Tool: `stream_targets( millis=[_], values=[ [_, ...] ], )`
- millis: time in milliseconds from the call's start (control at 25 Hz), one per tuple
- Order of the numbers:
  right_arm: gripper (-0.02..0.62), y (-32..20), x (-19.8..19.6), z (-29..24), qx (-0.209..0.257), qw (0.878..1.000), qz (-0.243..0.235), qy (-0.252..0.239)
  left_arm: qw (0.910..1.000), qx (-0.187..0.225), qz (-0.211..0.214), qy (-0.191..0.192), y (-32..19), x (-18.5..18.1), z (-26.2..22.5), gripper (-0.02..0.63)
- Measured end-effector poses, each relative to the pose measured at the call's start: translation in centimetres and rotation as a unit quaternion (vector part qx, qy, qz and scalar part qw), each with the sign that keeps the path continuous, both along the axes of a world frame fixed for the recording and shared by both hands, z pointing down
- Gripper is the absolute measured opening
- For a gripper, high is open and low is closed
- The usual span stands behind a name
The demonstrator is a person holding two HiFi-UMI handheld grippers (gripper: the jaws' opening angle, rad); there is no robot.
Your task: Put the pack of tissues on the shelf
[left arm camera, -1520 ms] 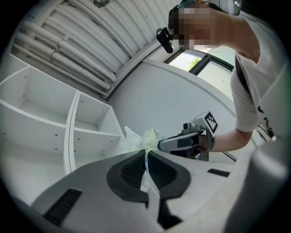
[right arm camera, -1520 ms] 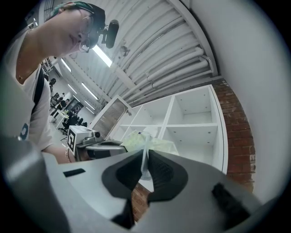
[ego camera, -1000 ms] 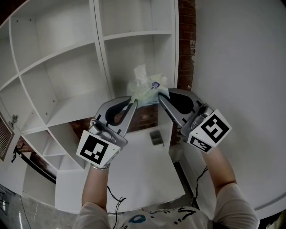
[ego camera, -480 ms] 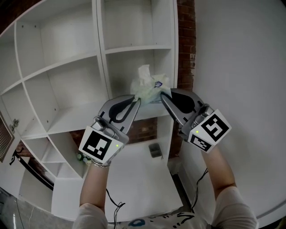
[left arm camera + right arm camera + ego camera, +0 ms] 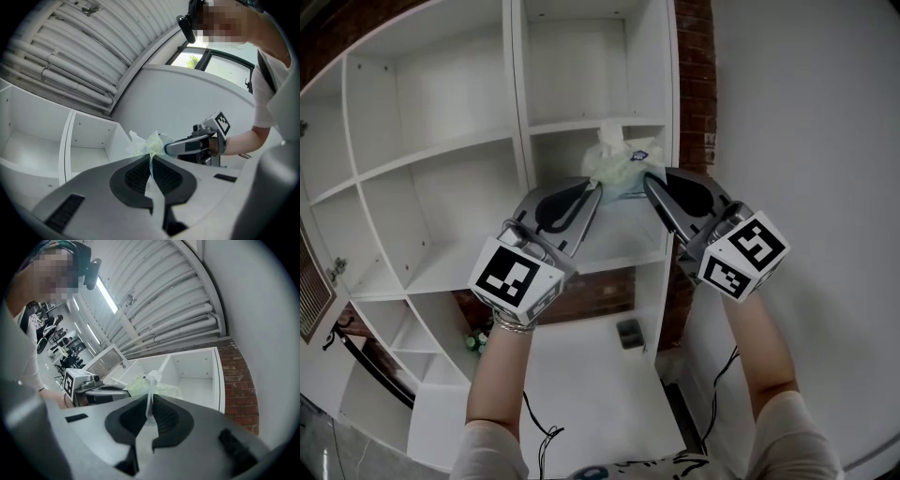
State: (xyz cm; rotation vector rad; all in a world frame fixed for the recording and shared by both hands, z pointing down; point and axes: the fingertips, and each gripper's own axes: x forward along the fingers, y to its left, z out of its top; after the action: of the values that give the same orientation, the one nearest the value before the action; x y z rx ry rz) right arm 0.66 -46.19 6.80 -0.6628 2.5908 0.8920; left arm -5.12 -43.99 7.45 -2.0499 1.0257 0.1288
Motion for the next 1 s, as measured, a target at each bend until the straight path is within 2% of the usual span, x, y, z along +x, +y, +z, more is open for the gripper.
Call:
stream_targets(
  millis=[200, 440, 640, 1000],
  values=[
    [0.037, -1.7, -0.3, -4.7, -0.002, 1.000, 0.009, 0.003, 0.9998, 0.006, -0.016, -0.010, -1.3, -0.1, -4.9, 0.017],
    [0.037, -2.4, -0.4, -7.0, -0.009, 1.000, -0.003, -0.010, 0.9991, 0.012, -0.030, -0.029, -1.8, 0.0, -7.1, 0.017],
    [0.037, -3.6, -0.4, -8.1, -0.011, 1.000, 0.016, -0.006, 0.9999, -0.008, -0.010, -0.003, -3.1, -0.1, -8.6, 0.017],
    [0.037, -6.2, -1.9, -11.6, -0.018, 0.999, 0.029, 0.012, 0.9991, -0.023, -0.035, -0.010, -6.3, -1.5, -11.8, 0.017]
  ],
)
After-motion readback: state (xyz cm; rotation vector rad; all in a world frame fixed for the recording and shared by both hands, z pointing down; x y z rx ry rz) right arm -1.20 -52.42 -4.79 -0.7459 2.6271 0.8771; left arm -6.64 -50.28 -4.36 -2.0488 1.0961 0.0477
